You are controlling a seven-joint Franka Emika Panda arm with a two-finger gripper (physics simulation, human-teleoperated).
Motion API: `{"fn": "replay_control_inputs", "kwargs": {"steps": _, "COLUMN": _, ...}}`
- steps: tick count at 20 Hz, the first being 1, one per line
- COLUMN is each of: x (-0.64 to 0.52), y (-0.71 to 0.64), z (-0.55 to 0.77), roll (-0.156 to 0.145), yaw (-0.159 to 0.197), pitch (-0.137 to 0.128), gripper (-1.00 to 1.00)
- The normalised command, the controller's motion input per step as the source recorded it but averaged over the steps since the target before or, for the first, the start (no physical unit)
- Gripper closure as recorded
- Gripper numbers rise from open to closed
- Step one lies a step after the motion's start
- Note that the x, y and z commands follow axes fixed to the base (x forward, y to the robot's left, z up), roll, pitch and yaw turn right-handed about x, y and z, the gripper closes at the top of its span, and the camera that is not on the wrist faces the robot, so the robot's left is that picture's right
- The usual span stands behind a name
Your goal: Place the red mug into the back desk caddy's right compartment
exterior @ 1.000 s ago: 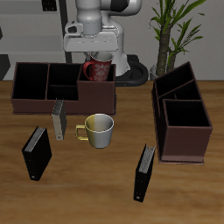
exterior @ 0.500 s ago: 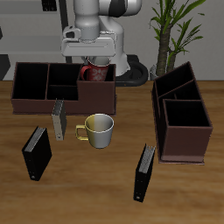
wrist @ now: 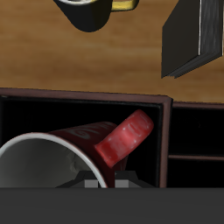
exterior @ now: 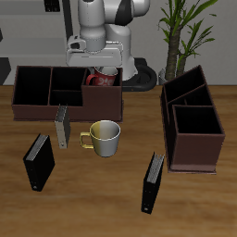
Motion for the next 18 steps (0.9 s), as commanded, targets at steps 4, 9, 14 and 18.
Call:
{"fn": "replay_control_inputs", "kwargs": {"steps": 4, "x": -0.16, "y": 0.13, "z": -0.14, "roll": 0.046, "yaw": 0.008, "pitch": 0.010, "gripper": 1.00}}
{"fn": "replay_control_inputs", "kwargs": {"steps": 9, "x": 0.04, "y": 0.02, "z": -0.21, "roll": 0.009, "yaw": -0.001, "pitch": 0.057, "gripper": 1.00}}
{"fn": "replay_control_inputs", "kwargs": {"steps": 14, "x": 0.02, "y": -0.06, "z": 0.07, "roll": -0.004, "yaw": -0.033, "pitch": 0.027, "gripper": -1.00}}
{"fn": "replay_control_inputs", "kwargs": {"steps": 18, "x": 0.02, "y": -0.04, "z": 0.06, "roll": -0.007, "yaw": -0.012, "pitch": 0.012, "gripper": -1.00}}
